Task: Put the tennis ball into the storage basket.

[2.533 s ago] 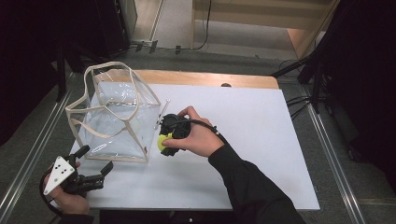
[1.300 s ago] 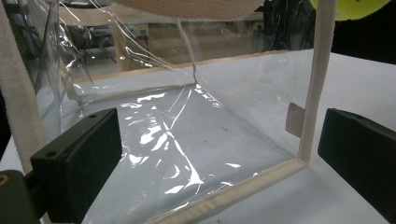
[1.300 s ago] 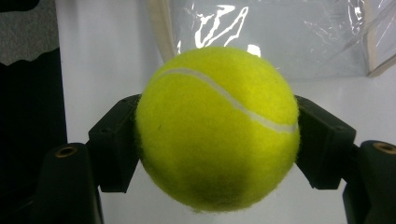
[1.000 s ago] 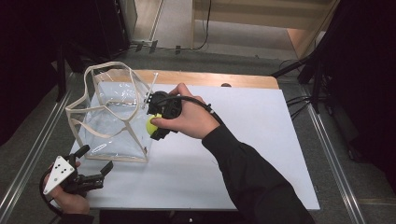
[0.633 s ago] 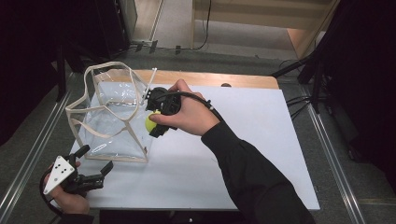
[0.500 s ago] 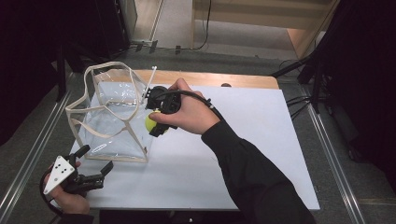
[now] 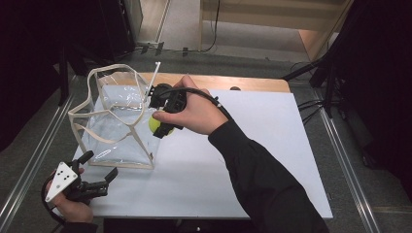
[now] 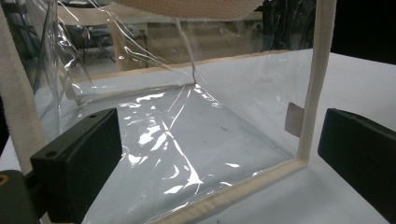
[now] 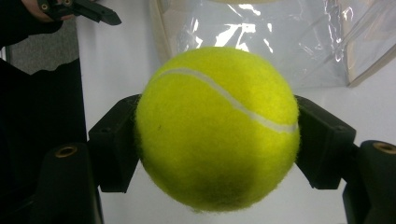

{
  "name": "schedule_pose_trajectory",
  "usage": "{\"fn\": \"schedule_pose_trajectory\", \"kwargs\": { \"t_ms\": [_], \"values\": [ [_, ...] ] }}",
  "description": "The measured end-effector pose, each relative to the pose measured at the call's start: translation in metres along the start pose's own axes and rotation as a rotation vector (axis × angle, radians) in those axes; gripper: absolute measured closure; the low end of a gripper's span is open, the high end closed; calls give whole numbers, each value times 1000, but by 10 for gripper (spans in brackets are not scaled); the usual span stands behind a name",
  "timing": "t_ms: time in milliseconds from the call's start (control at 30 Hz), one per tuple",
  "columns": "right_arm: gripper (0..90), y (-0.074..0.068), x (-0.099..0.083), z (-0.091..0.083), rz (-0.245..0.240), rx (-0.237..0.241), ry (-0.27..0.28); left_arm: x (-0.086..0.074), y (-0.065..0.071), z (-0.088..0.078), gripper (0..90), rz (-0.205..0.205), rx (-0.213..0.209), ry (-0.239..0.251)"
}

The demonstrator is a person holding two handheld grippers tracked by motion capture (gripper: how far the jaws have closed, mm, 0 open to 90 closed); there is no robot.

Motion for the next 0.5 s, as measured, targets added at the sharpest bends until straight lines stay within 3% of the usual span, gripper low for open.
{"fn": "schedule_pose_trajectory", "kwargs": {
  "t_ms": [500],
  "values": [
    [242,-3,15,-14,-12,-7,3,0,-1,-1,3,1,0,-8]
  ]
}}
Point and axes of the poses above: each handheld gripper's, and its own axes: z roughly forward along the jaws, x roughly out of its top, y roughly to its right, the point moved 4 cm from there along z, roughly forward along the jaws, and after that the axes turned 6 degrees about z, right-handed, at the moved point
